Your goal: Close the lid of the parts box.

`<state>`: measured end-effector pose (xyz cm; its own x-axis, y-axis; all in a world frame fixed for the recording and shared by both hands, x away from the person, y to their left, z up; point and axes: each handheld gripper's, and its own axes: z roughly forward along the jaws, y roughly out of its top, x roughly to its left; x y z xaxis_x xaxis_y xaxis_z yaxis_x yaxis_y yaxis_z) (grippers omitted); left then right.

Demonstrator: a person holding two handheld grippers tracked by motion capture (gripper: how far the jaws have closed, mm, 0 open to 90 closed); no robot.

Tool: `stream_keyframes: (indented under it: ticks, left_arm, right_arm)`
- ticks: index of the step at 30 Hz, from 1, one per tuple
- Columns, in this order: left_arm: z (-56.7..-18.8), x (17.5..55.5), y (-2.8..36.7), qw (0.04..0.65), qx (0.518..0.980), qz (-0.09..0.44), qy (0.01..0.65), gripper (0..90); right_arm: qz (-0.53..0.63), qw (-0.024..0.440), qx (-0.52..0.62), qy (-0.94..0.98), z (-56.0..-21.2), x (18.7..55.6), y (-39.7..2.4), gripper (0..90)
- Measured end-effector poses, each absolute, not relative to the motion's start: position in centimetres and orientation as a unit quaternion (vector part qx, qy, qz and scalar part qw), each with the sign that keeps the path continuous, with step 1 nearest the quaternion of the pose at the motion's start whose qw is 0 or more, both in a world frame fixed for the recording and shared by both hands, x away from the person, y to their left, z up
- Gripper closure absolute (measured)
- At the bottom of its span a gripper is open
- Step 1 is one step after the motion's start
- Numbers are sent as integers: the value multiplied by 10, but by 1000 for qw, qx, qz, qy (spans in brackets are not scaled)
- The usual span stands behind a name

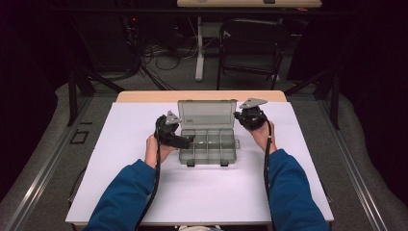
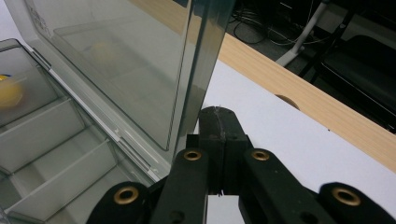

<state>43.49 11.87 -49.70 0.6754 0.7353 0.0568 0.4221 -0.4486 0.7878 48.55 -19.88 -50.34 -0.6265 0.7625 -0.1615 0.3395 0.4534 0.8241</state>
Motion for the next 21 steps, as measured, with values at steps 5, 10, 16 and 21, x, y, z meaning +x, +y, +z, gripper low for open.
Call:
stream_keyframes:
  ticks: [5,10,16,21]
  left_arm:
    - [-484,446,125,388,827,212,347,0]
    - [-470,457,128,389,830,214,337,32]
    - [-461,468,128,392,833,214,326,213]
    - [-462,470,124,391,835,225,316,323]
  right_arm:
    - [397,267,341,809,-503,485,-199,900]
    - [396,267,341,810,-503,485,-199,900]
    - [395,269,341,810,-503,485,-199,900]
    - [395,271,340,810,-503,485,-199,900]
